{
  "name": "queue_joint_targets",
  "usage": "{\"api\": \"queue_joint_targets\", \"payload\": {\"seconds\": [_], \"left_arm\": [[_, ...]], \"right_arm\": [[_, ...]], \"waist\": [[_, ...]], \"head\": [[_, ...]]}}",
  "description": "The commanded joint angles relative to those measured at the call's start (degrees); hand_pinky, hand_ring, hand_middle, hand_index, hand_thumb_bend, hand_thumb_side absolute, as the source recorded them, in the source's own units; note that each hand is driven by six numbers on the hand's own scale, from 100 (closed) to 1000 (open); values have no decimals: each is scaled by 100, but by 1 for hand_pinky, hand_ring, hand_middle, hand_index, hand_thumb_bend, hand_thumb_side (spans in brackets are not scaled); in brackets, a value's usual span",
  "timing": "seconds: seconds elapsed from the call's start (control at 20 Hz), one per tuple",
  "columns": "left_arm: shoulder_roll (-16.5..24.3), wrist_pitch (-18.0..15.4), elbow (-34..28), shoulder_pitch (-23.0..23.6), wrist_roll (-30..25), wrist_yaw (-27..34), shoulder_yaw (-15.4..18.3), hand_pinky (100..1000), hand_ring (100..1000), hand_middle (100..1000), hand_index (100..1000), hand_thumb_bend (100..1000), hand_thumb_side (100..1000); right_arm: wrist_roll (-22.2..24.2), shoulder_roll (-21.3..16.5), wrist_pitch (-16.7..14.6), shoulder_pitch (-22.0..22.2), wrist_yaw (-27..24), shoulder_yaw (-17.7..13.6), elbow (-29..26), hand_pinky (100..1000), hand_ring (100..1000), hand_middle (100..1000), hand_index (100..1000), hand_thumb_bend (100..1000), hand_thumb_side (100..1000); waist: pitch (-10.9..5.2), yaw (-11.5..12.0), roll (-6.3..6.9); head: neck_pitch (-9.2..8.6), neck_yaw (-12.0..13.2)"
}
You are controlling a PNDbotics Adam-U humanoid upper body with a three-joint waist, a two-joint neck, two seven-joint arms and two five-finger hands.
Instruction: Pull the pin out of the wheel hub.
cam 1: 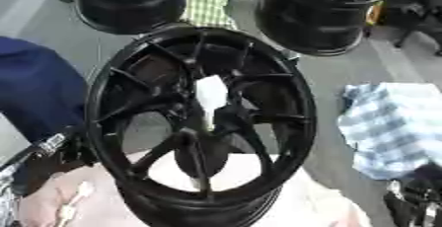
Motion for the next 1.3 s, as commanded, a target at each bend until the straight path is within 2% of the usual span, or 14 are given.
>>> {"api": "queue_joint_targets", "payload": {"seconds": [0.05,0.2,0.4,0.55,0.75,0.9,1.0,1.1,1.3], "left_arm": [[75,28,-88,-11,0,24,29,581,570,592,787,100,905],[73,60,-118,22,0,19,27,581,570,592,786,100,906],[47,130,-161,44,0,21,6,581,570,592,787,100,910],[25,178,-189,50,0,25,-11,581,570,592,787,100,911],[-8,224,-210,57,0,34,-25,582,571,593,787,100,915],[-32,257,-217,59,0,49,-55,582,571,593,787,100,915],[-47,269,-223,61,0,52,-83,582,572,593,787,100,913],[-65,282,-231,59,0,56,-118,582,572,594,787,100,915],[-80,298,-252,48,0,62,-181,582,572,594,787,100,915]], "right_arm": [[8,-420,210,-8,246,-172,-425,657,636,644,877,100,450],[160,-1001,610,-81,541,-349,-937,666,642,651,881,100,422],[687,-2052,1231,-351,914,-471,-1806,688,657,667,891,100,379],[1337,-2902,1658,-610,1038,-438,-2466,707,671,681,899,100,357],[2451,-3974,2023,-1101,985,-249,-3245,731,691,704,911,100,344],[3402,-4624,1998,-1666,871,45,-3417,752,714,730,926,100,345],[4090,-4885,1893,-2118,817,281,-3435,763,735,749,934,100,346],[4766,-4989,1771,-2583,723,542,-3439,772,755,770,940,100,356],[5885,-4951,1621,-3393,401,1049,-3440,792,796,809,947,100,405]], "waist": [[-79,-20,-7],[-114,-42,-32],[-157,-14,-51],[-178,14,-53],[-202,76,-47],[-220,153,-43],[-231,200,-41],[-236,244,-39],[-227,316,-54]], "head": [[32,-34],[32,-48],[32,-77],[32,-86],[32,-145],[32,-200],[32,-251],[32,-299],[26,-387]]}}
